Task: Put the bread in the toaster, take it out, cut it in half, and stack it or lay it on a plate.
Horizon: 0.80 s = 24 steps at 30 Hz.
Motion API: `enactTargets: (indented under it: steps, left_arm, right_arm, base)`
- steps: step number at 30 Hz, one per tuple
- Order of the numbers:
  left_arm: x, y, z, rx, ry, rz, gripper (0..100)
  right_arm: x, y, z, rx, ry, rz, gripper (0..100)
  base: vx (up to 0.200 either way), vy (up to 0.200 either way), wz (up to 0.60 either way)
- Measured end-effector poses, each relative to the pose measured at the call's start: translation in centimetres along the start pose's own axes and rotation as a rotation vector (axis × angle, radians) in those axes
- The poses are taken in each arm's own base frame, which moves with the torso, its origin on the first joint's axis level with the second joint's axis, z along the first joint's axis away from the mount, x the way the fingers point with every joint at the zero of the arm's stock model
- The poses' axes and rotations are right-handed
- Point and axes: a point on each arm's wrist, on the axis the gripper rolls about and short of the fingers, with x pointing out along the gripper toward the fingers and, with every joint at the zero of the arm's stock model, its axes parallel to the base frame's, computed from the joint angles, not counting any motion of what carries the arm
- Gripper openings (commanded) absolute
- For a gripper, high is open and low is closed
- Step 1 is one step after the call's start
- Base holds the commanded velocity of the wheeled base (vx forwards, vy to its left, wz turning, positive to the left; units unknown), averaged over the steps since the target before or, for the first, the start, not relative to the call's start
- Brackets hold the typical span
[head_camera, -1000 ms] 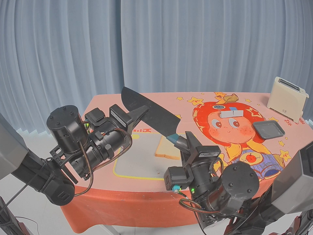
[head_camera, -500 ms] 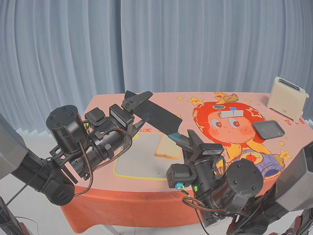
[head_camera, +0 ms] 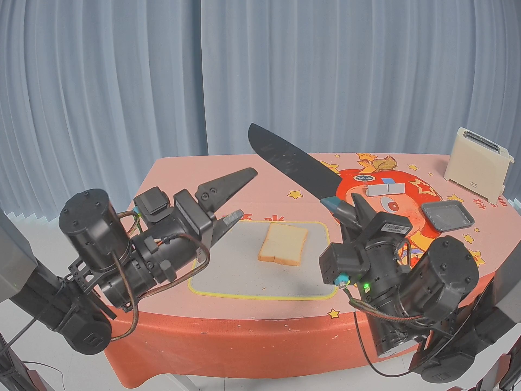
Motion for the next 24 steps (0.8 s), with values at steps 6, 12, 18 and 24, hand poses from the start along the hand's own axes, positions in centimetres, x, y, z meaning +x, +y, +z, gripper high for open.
enactTargets:
  steps: [6,12,18,24]
  left_arm:
    - [-2.8,-0.6,-0.7,0.122,0.139,-0.061,100]
    - [-4.3,-1.4,-0.8,0.184,0.157,-0.091,100]
    - [-4.7,-1.8,-0.7,0.193,0.151,-0.101,100]
    - [-4.8,-1.9,-0.6,0.196,0.148,-0.105,100]
  right_arm:
    - [0.0,-1.1,-0.7,0.028,0.013,-0.018,0]
    - [-0.1,-1.8,-1.4,-0.017,0.036,0.017,0]
    - [-0.3,-2.1,-2.0,-0.080,0.060,0.092,0]
    - [-0.4,-3.1,-1.7,-0.060,0.055,0.156,0]
  base:
    - [0.000,0.000,0.00]
    - [0.000,0.000,0.00]
    - [0.000,0.000,0.00]
    - [0.000,0.000,0.00]
